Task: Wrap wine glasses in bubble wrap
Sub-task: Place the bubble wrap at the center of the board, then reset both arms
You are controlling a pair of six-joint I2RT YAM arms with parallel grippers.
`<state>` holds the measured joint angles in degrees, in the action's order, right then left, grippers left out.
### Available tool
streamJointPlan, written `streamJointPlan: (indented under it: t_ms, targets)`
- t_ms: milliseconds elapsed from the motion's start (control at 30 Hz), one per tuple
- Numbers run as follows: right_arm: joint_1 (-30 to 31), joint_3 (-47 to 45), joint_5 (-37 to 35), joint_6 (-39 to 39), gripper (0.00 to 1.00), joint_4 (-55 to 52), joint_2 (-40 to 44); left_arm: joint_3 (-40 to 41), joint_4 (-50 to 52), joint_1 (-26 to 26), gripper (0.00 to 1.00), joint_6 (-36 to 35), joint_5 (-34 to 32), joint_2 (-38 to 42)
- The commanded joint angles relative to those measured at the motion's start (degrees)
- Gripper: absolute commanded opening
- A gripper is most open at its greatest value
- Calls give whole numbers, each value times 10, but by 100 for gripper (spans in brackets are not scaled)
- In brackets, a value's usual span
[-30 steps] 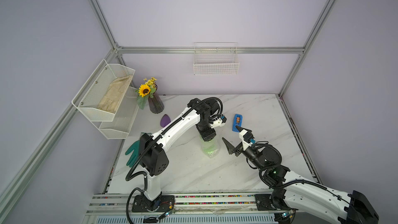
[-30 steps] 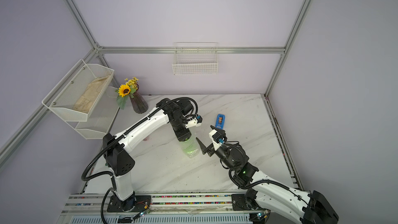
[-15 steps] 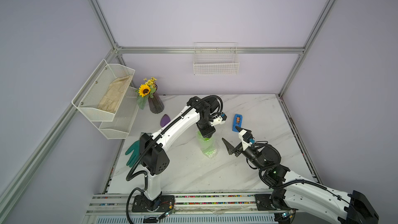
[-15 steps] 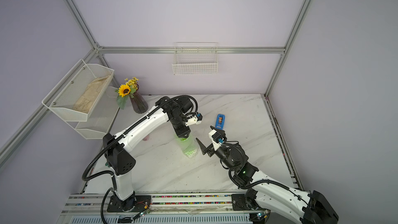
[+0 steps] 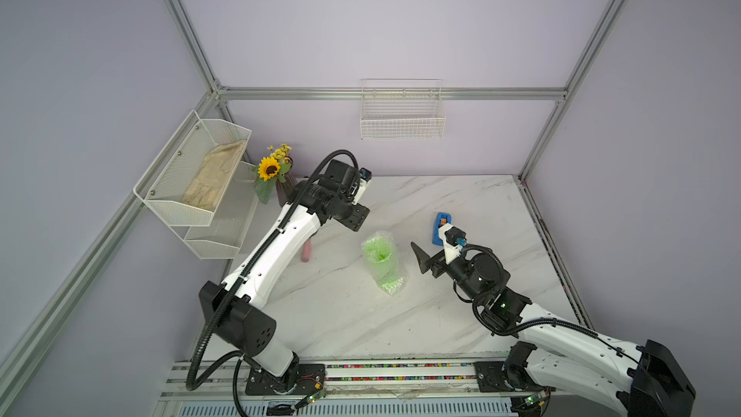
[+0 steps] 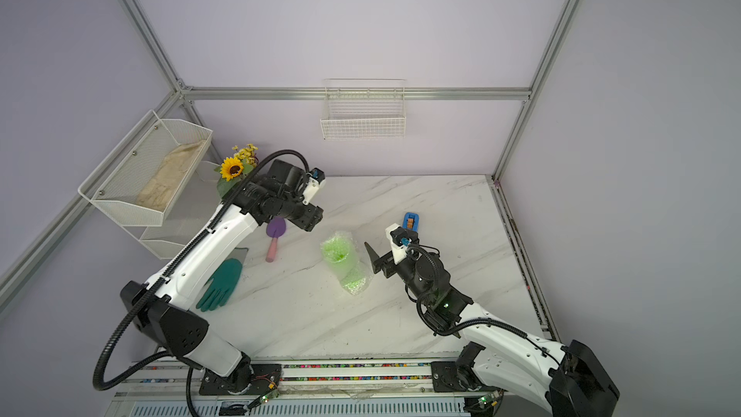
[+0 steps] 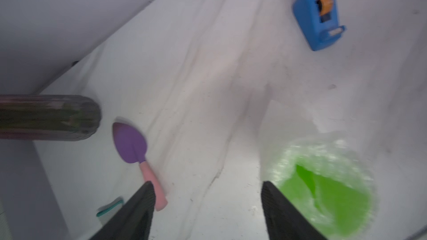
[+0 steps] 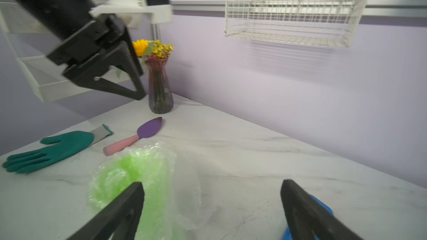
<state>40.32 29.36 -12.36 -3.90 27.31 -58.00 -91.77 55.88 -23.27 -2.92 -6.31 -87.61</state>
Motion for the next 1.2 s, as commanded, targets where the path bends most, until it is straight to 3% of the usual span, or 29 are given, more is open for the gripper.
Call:
streamJointPlan:
  t_ms: [0,100,200,267,367,500,633,733,933,1033,1167]
  targets:
    - [-54,31,-23,28,97,-41,-23,126,-159,44,82,95,-48,47]
    - [-105,49,-51,28,97,-54,-55,229,-224,83,88,122,-124,94]
    - [-174,62,-84,28,97,-40,-107,341,-315,121,100,147,-218,131]
    - [-220,65,-96,26,97,-6,-157,417,-398,147,100,178,-251,148]
    - [-278,62,-99,23,97,70,-248,524,-543,166,100,163,-298,150]
    - [-331,18,-53,31,97,235,-324,628,-759,174,100,99,-287,135]
    - [-358,-24,-8,60,97,379,-384,702,-966,179,100,49,-227,103]
    - [-360,-46,22,44,97,461,-434,725,-1056,191,100,33,-157,87]
    - [-365,-32,24,58,97,440,-441,722,-1169,201,100,13,-112,-37]
    - [-366,-32,22,53,97,444,-443,692,-1075,209,100,29,-105,-21]
    - [-365,-33,21,52,97,443,-441,702,-1106,211,100,28,-102,-26]
